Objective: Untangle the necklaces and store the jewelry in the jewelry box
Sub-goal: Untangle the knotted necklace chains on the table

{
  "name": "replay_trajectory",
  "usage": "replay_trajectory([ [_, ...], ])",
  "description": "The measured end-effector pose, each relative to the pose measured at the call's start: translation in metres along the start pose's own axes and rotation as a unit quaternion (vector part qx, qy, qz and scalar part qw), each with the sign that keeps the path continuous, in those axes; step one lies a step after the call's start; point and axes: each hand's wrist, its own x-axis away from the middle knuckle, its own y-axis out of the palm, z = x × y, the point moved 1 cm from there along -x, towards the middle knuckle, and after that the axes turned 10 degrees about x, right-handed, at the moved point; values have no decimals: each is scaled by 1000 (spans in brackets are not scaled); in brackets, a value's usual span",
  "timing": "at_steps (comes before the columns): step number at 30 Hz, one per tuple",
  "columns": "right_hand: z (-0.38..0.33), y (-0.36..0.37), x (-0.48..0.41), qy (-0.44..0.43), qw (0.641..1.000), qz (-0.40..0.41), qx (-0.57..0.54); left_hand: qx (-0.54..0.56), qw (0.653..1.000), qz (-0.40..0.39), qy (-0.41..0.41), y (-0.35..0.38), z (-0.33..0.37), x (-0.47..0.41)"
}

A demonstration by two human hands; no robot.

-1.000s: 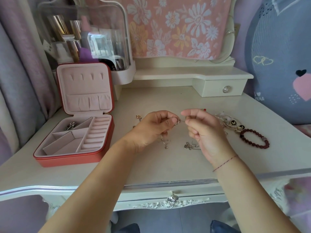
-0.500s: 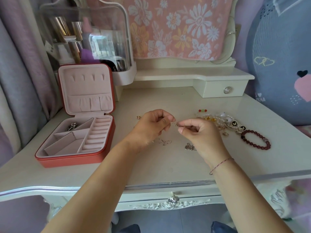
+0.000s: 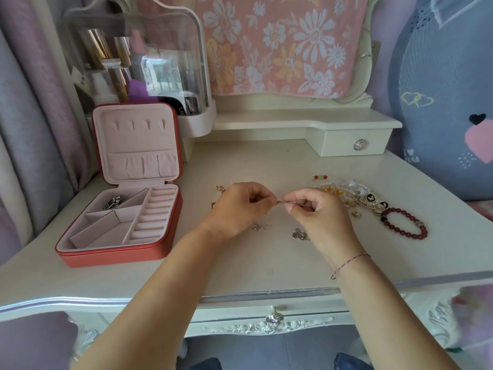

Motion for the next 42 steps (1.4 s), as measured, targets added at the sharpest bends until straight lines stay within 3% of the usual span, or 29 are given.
replay_trajectory([
  [6,2,1,-1,9,1000,5,-20,65,998,7,-10,0,4,-1],
  [14,-8,-1,3,17,998,6,-54,7,999,-2,46,1,2,0],
  [28,-9,-3,3,-10,999,23,-37,41,996,45,72,-1,4,1],
  [37,-9,-8,1,68,977,-11,-202,77,994,1,76,0,9,2],
  [42,-12,-10,0,131,927,-39,-350,139,987,-11,77,1,11,4],
])
